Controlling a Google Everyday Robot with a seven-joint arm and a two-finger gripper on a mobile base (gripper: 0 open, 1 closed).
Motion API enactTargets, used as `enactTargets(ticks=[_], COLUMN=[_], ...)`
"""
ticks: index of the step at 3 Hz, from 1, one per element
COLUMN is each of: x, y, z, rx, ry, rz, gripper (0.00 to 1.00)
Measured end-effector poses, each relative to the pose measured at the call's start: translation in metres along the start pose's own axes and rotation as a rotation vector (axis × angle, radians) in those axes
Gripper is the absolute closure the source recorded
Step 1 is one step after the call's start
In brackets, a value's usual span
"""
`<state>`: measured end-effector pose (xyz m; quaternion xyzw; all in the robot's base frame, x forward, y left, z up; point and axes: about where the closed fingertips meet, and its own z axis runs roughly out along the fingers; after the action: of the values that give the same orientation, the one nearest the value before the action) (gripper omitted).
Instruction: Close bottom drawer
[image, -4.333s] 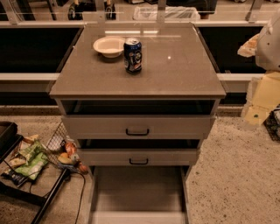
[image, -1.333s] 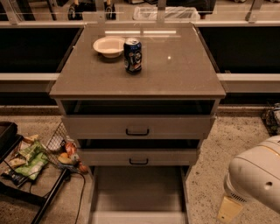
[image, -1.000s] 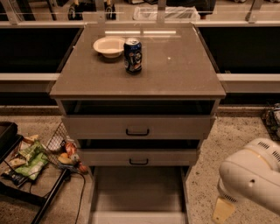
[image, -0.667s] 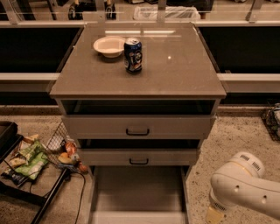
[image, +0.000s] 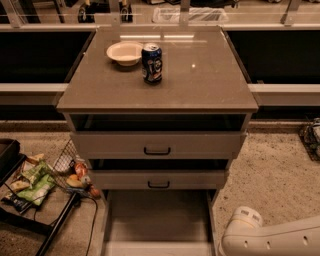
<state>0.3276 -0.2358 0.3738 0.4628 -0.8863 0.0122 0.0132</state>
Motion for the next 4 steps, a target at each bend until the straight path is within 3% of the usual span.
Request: enactTargets(ticks=[1,2,3,4], x=[0.002,0.002,-0.005,-0.018], y=[0.033,0.032,0.043,0.068], z=[0.056,0.055,0.07,0.108], rx=[-0.073,-0.071,-0.106,-0.17], ry=[-0.05,-0.05,-0.044,-0.075], rz=[0.022,0.023,-0.003,-0.038], gripper=[1.0,1.0,1.0,1.0])
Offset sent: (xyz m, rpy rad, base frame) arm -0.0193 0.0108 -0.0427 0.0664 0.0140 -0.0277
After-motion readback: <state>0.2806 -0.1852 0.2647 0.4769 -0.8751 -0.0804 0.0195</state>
